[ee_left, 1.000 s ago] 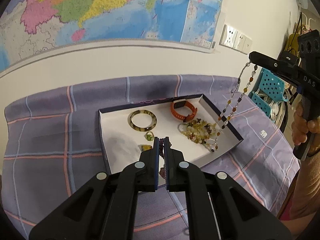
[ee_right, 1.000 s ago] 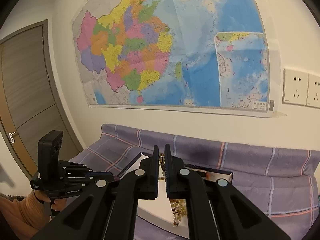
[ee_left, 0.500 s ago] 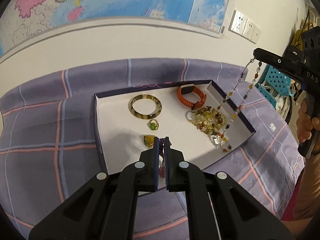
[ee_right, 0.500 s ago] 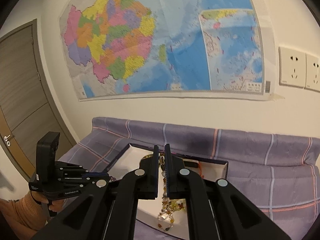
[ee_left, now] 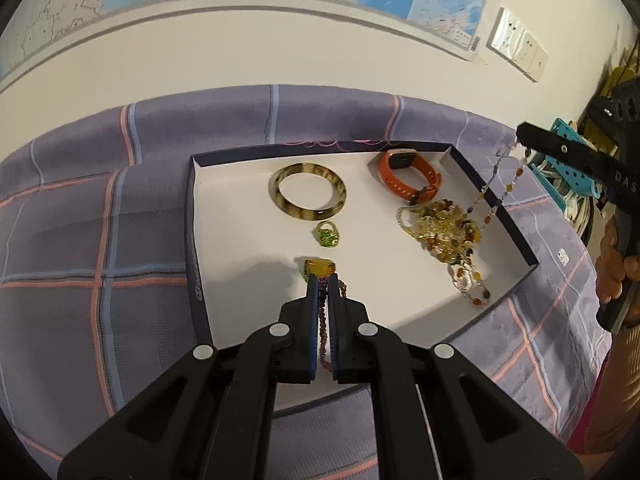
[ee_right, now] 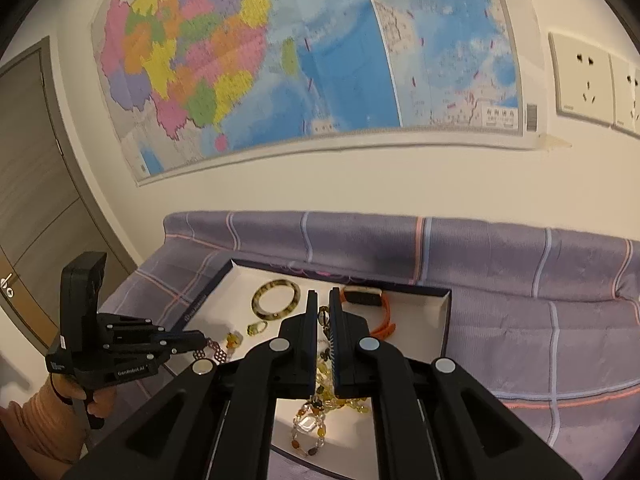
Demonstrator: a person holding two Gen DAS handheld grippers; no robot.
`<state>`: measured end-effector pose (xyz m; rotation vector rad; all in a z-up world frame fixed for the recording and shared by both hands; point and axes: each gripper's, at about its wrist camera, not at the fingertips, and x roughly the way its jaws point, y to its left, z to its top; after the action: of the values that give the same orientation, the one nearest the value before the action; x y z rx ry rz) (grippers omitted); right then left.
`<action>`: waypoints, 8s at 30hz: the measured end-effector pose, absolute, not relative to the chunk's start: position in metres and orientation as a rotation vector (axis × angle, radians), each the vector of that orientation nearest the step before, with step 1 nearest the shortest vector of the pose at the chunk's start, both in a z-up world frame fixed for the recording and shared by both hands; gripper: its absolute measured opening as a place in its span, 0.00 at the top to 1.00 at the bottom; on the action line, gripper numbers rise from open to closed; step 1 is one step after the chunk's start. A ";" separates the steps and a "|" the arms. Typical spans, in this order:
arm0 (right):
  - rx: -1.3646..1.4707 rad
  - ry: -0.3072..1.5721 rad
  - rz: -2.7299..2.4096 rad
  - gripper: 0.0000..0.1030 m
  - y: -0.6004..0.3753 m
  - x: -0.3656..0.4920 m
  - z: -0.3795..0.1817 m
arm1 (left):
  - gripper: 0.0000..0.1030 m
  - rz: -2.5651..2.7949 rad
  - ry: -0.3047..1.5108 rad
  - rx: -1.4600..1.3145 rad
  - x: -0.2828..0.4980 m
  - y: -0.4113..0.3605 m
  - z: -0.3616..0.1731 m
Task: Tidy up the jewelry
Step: 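Lower the long necklace into the tray with the right tool while the left tool lowers the red necklace, then open both tools to release the necklaces in the tray, then move the right tool to the clear crystal bracelet while the left tool approaches the green pendant, then grasp the crystal bracelet with the right tool while the left tool grasps the green pendant, then carry the crystal bracelet into the tray with the right tool while the left tool carries the pendant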
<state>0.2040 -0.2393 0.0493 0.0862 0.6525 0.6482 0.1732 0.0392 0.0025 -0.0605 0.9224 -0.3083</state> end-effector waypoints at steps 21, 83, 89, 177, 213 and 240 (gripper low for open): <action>0.034 0.763 0.650 0.84 -0.222 0.206 0.007 | 0.65 -0.250 0.862 -0.038 0.155 0.042 0.011; -0.207 0.850 0.907 0.50 -0.188 -0.022 -0.052 | 0.37 -0.364 0.854 0.006 -0.006 0.029 -0.014; -0.270 0.834 0.894 0.50 -0.179 -0.026 -0.060 | 0.52 -0.391 0.870 0.020 -0.005 0.020 -0.019; 0.060 0.688 0.825 0.80 -0.220 0.027 -0.015 | 0.85 -0.418 0.836 -0.024 0.012 0.016 0.006; 0.107 0.631 0.768 0.80 -0.234 0.101 0.011 | 0.85 -0.365 0.769 -0.021 0.089 0.023 0.037; 0.102 0.771 0.674 0.79 -0.219 0.172 -0.030 | 0.85 -0.288 0.889 -0.041 0.151 0.021 -0.009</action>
<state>0.1718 -0.2192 -0.0303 0.1017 0.7713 0.6743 0.1514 0.0209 -0.0093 -0.0409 0.8892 -0.2881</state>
